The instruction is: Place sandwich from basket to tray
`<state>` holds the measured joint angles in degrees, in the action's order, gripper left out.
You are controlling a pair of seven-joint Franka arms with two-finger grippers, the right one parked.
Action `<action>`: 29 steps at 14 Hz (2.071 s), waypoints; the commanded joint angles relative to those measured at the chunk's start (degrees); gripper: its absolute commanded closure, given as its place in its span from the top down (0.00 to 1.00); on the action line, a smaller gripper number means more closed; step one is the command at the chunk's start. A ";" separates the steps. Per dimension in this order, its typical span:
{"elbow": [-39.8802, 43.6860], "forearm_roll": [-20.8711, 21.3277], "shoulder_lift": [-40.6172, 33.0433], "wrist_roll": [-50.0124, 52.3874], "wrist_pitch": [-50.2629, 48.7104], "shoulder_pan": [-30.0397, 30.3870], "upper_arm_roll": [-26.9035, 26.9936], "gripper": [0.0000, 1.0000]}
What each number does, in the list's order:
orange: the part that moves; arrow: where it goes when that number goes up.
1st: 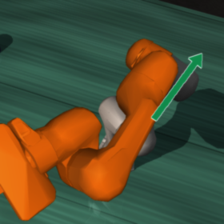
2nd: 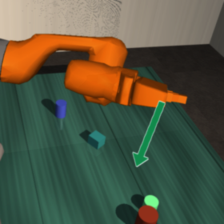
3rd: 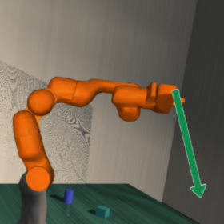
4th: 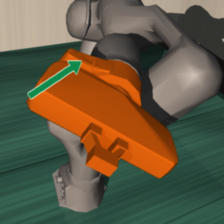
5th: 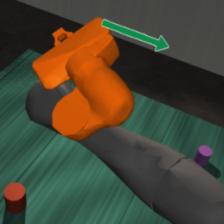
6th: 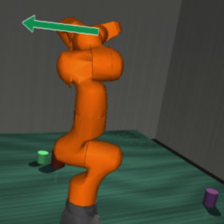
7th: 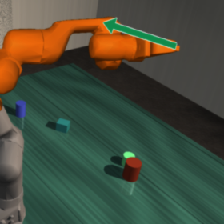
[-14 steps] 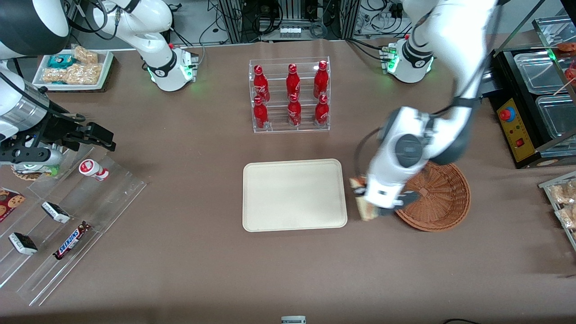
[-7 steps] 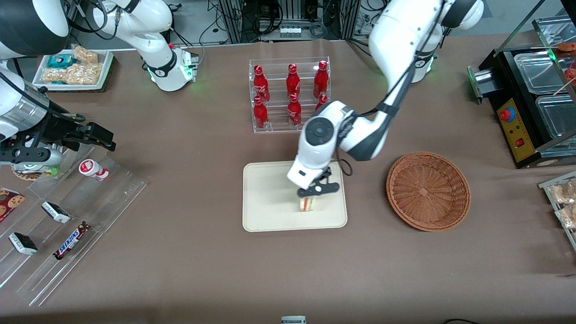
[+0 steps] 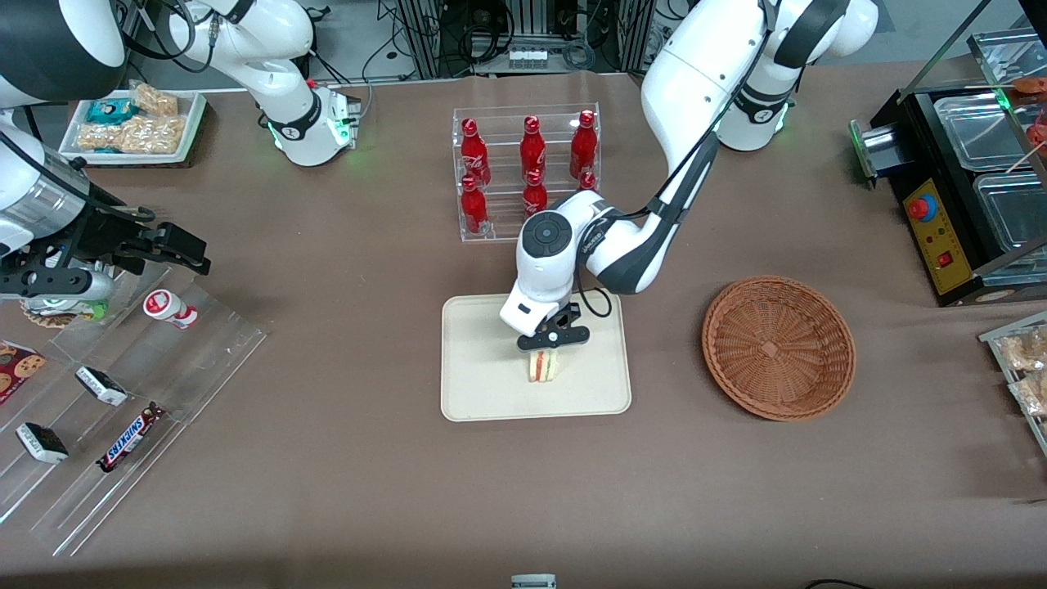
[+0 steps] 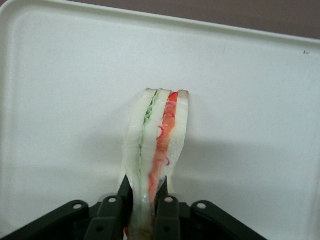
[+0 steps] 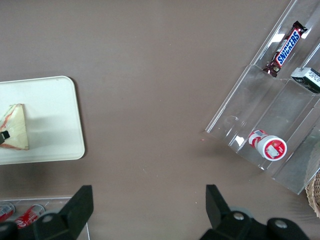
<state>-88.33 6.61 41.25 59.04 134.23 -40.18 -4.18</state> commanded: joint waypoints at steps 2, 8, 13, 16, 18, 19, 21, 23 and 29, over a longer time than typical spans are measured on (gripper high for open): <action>1.23 1.13 -2.13 4.77 -1.41 -0.52 1.10 1.00; 1.23 0.86 -17.06 -3.02 -16.51 6.67 0.93 1.00; 0.35 0.16 -24.11 -14.79 -28.13 17.75 0.93 1.00; -0.79 -0.02 -27.18 -26.13 -33.76 24.77 0.93 1.00; -2.02 -1.85 -29.99 -32.64 -36.04 29.35 0.93 1.00; -2.55 -2.82 -31.31 -35.46 -37.10 31.11 0.93 1.00; -2.99 -3.88 -33.68 -41.87 -39.91 34.19 0.93 1.00; -3.34 -4.15 -36.49 -48.89 -41.67 36.30 1.36 1.00; -3.35 -5.47 -43.80 -68.08 -45.11 36.93 7.86 1.00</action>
<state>-90.16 1.97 -0.34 -4.58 89.43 -3.50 3.04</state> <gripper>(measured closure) 0.000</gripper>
